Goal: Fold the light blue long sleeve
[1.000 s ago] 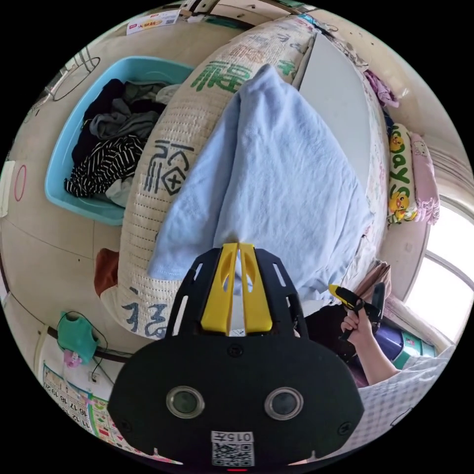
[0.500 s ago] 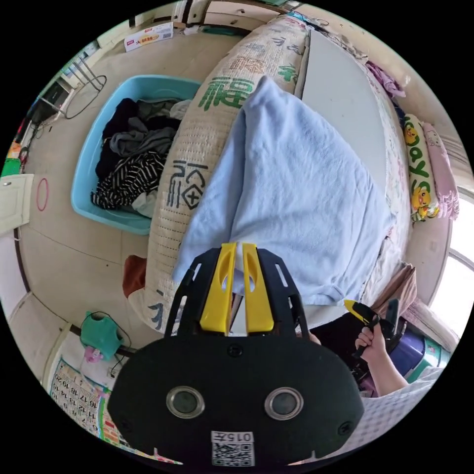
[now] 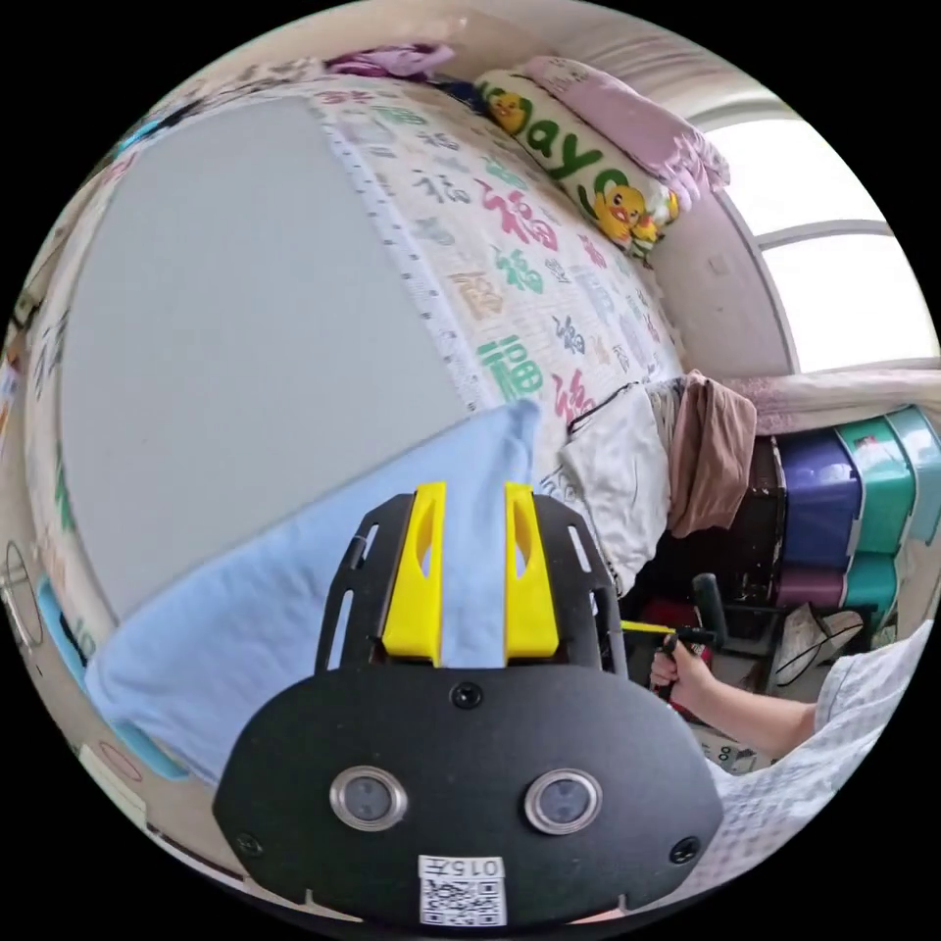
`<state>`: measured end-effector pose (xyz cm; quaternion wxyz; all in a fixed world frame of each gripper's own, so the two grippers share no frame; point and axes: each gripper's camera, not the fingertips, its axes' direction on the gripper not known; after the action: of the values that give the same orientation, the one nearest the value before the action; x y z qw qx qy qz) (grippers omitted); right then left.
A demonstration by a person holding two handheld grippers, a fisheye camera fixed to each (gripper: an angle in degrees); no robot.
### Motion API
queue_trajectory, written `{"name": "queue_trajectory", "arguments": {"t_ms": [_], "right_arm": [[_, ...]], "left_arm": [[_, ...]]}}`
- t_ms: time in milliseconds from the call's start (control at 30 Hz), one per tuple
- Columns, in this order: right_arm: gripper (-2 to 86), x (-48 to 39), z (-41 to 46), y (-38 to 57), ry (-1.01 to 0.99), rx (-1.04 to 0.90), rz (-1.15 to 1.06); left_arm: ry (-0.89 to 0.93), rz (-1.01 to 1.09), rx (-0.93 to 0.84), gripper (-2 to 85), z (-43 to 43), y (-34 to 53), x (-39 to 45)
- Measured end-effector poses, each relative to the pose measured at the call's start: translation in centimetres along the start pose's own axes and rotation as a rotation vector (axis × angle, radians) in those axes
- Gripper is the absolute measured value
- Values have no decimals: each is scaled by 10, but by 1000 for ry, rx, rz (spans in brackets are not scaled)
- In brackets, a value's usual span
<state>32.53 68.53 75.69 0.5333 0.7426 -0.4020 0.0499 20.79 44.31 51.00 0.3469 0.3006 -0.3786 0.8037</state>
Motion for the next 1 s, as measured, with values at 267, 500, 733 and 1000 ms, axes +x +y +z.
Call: {"name": "queue_trajectory", "arguments": {"t_ms": [267, 500, 733, 1000], "right_arm": [[46, -23, 45, -29, 65, -59, -101], [38, -33, 84, -55, 7, -77, -165], [37, -79, 135, -69, 75, -26, -247], [36, -128, 192, -96, 80, -8, -332]], "left_arm": [[-225, 215, -259, 95, 102, -112, 99], [-336, 312, -275, 83, 115, -97, 120], [-214, 422, 104, 80, 5, -22, 97], [-104, 411, 387, 74, -148, 150, -45]]}}
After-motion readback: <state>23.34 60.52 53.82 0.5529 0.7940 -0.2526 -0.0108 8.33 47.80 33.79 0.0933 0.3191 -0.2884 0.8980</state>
